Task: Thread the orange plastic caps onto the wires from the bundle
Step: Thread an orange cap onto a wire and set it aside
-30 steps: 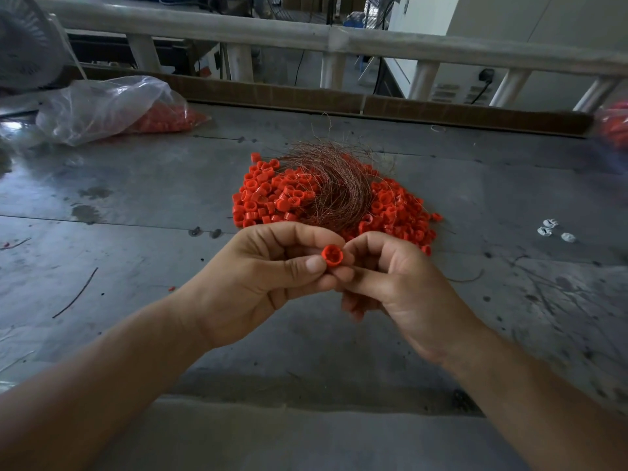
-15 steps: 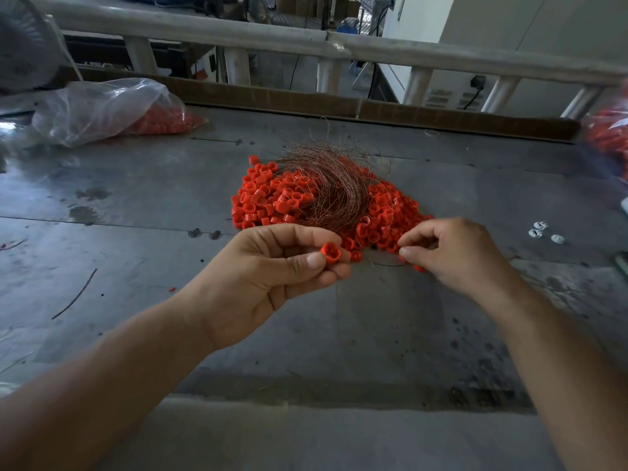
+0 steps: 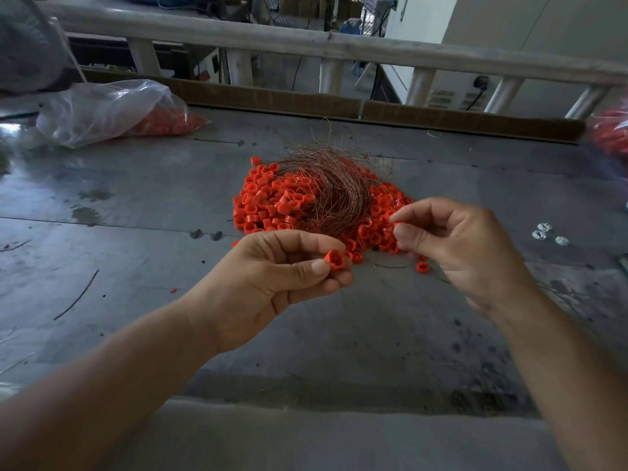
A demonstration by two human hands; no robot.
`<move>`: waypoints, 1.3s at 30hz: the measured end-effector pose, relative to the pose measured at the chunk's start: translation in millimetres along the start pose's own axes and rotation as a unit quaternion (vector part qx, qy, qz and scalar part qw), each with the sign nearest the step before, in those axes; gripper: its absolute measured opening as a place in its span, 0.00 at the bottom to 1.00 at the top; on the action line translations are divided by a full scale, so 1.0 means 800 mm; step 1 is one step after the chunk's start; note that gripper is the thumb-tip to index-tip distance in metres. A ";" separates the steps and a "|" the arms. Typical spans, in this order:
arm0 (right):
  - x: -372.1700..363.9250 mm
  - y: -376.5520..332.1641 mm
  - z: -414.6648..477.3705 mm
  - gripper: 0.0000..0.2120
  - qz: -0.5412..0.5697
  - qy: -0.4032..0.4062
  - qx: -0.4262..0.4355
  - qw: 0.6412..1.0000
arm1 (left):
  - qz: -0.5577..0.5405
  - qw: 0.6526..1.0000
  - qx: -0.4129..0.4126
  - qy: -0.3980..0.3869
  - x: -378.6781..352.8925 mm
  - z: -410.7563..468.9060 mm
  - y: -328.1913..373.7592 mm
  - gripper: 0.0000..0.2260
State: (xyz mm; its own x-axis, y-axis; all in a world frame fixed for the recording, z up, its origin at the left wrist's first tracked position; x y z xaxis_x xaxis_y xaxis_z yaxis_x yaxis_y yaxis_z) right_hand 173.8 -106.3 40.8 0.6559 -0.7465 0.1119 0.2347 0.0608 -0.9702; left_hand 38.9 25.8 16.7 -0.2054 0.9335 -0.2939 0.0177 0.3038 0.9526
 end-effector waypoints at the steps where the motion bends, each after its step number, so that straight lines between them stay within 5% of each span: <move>1: -0.010 -0.001 -0.005 0.05 0.060 -0.022 -0.018 0.998 | 0.002 1.000 0.002 0.002 0.000 0.000 -0.001 0.09; 6: -0.049 0.006 -0.021 0.09 0.171 -0.109 -0.073 0.976 | 0.013 1.000 0.002 0.007 0.000 0.001 -0.001 0.10; 16: -0.051 0.011 -0.020 0.06 0.206 -0.102 -0.068 0.971 | 0.019 1.000 -0.006 0.004 0.002 0.002 0.000 0.10; 30: -0.053 0.011 -0.022 0.10 0.096 -0.081 0.004 0.992 | 0.035 0.999 -0.003 0.022 -0.001 0.001 -0.002 0.11; 39: -0.055 -0.004 -0.030 0.10 -0.028 -0.057 0.144 0.988 | 0.078 0.994 -0.044 0.068 0.000 0.000 0.000 0.10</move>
State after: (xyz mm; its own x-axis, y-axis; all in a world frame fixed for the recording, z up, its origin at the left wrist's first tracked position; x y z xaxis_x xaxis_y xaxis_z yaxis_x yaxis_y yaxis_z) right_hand 127.1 -89.1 33.5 0.7088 -0.6752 0.2041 0.4568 0.2189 -0.8622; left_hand 39.0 25.6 16.7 -0.3373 0.9319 -0.1336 -0.0247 0.1331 0.9908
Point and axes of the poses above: each hand's wrist, its own z-axis towards the middle knuckle, its own x-axis out of the back of the hand, y = z × x, the point moved 4 cm from there along z, towards the middle knuckle, and after that the axes turned 9 degrees about z, right-handed, at the moved point
